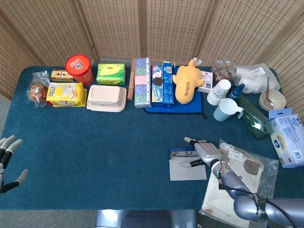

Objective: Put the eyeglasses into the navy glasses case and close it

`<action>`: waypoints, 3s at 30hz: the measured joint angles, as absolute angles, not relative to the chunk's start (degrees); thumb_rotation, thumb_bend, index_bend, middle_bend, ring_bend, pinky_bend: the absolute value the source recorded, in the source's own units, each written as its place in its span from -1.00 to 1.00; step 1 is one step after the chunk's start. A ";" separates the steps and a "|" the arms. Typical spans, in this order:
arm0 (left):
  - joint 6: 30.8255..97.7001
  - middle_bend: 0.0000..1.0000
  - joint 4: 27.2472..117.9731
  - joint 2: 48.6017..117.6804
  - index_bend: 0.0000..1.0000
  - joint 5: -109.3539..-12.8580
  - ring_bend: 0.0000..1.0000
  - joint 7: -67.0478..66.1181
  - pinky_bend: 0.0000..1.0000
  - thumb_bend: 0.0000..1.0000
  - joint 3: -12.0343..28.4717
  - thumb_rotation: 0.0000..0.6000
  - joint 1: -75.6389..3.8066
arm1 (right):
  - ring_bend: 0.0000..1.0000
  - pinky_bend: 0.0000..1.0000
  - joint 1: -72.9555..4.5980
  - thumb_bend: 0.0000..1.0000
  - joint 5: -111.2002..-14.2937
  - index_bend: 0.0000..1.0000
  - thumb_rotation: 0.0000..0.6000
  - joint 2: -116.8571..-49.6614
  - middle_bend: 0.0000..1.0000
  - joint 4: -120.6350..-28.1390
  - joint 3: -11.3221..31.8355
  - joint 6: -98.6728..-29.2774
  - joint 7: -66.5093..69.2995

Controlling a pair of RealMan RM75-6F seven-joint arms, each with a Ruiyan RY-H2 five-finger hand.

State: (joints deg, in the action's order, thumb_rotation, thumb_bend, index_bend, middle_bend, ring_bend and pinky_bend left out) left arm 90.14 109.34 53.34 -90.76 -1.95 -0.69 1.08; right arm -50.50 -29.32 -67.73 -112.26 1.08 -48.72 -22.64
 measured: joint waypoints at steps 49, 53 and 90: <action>91.24 -0.88 108.02 53.38 -0.81 -90.92 -0.93 0.03 -1.00 -0.44 -1.59 1.00 2.62 | -0.66 -0.70 -54.41 -0.86 -34.12 -1.00 -0.44 -67.70 -0.71 -120.22 -2.23 -41.90 -20.91; 91.10 -0.88 108.14 53.48 -0.81 -91.09 -0.93 -0.12 -1.00 -0.43 -1.55 1.00 2.48 | -0.66 -0.70 -54.25 -0.86 -35.50 -1.00 -0.44 -66.81 -0.71 -121.70 -2.92 -42.49 -20.37; 92.00 -0.88 108.46 53.42 -0.81 -91.43 -0.93 -0.29 -1.00 -0.44 -1.95 1.00 3.47 | -0.70 -0.70 -52.99 -0.81 -45.27 -1.00 -0.48 -68.30 -0.71 -124.97 -6.05 -45.59 -19.31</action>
State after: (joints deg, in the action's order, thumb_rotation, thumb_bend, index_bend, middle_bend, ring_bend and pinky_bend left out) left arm 92.00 108.46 53.42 -91.43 -0.29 -1.95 3.47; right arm -52.99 -45.27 -68.30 -124.97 -6.05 -45.59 -19.31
